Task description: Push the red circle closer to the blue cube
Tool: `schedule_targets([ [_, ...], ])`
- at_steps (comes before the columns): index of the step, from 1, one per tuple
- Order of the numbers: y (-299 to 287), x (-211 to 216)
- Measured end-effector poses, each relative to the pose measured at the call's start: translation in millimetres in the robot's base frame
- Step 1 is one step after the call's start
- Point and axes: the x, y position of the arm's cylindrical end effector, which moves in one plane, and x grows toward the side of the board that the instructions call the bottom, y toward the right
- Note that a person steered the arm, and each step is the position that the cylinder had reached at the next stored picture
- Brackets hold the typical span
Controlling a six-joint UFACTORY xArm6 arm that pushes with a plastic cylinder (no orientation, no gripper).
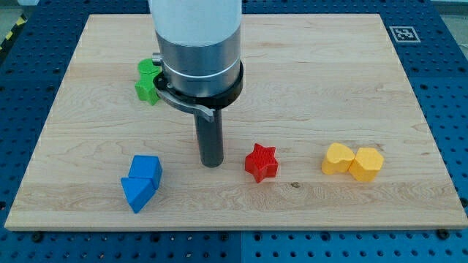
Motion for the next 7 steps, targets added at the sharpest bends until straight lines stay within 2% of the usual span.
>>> schedule_targets([
  [4, 54.9, -74.7],
  [5, 44.0, -82.9],
  [7, 16.3, -70.0],
])
